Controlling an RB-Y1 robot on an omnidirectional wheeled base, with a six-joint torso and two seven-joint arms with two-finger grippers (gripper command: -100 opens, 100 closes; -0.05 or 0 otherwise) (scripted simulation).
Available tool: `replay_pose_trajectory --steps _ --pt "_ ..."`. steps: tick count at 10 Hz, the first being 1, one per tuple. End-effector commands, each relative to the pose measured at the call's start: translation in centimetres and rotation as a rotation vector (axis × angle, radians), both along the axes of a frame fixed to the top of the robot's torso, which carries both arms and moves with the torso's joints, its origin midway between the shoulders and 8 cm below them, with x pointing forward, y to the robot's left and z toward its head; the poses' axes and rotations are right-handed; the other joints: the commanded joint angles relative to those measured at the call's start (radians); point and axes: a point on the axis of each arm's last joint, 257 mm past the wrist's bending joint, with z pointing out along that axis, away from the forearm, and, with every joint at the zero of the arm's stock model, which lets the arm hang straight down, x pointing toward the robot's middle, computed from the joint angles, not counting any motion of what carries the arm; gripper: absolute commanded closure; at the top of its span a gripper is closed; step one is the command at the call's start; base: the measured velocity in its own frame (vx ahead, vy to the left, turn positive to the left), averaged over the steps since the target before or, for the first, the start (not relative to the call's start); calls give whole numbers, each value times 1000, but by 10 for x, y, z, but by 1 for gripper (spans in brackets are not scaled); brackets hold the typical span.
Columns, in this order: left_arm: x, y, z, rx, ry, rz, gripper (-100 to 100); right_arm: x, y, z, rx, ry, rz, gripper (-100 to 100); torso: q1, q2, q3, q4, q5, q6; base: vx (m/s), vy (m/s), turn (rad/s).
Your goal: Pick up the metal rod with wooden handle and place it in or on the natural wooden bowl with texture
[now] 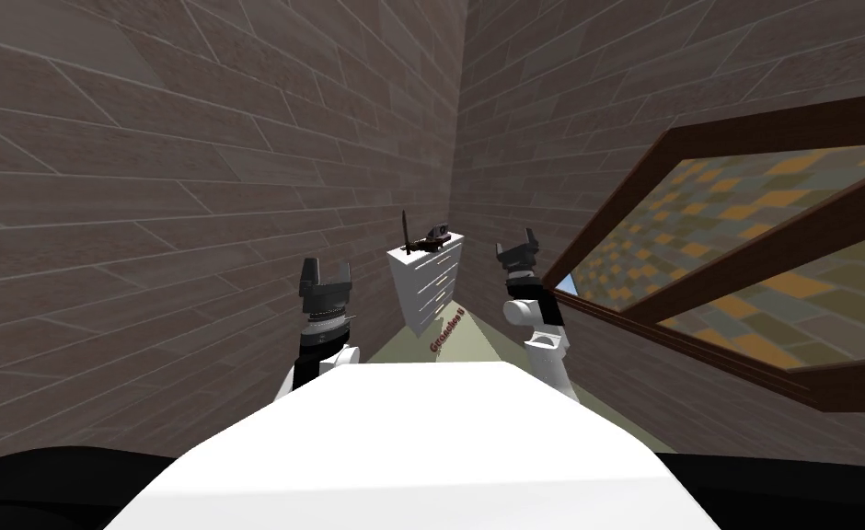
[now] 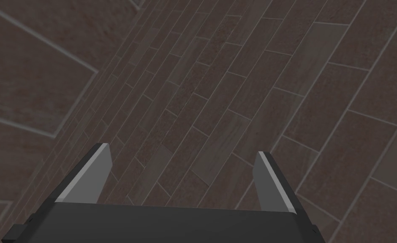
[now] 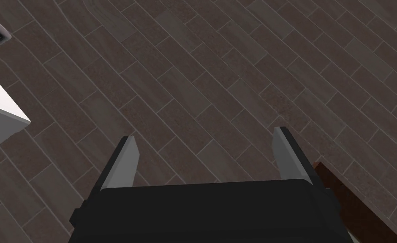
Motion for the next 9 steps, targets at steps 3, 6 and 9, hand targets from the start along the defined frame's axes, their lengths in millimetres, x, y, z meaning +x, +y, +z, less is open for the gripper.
replay_pose_trajectory --steps 3,6,9 --pt "0 0 0 0 0 0 0 33 -2 -5 127 62 97 -100 2 -1 -1 0 1 0 -30 -35 55" --pt "0 0 0 0 0 0 0 49 0 -9 185 102 144 -100 3 -2 -1 0 1 0 -22 -26 45" --pt "0 0 0 0 0 0 0 77 5 -14 301 160 238 -100 4 -2 -1 0 1 0 -18 -11 57"
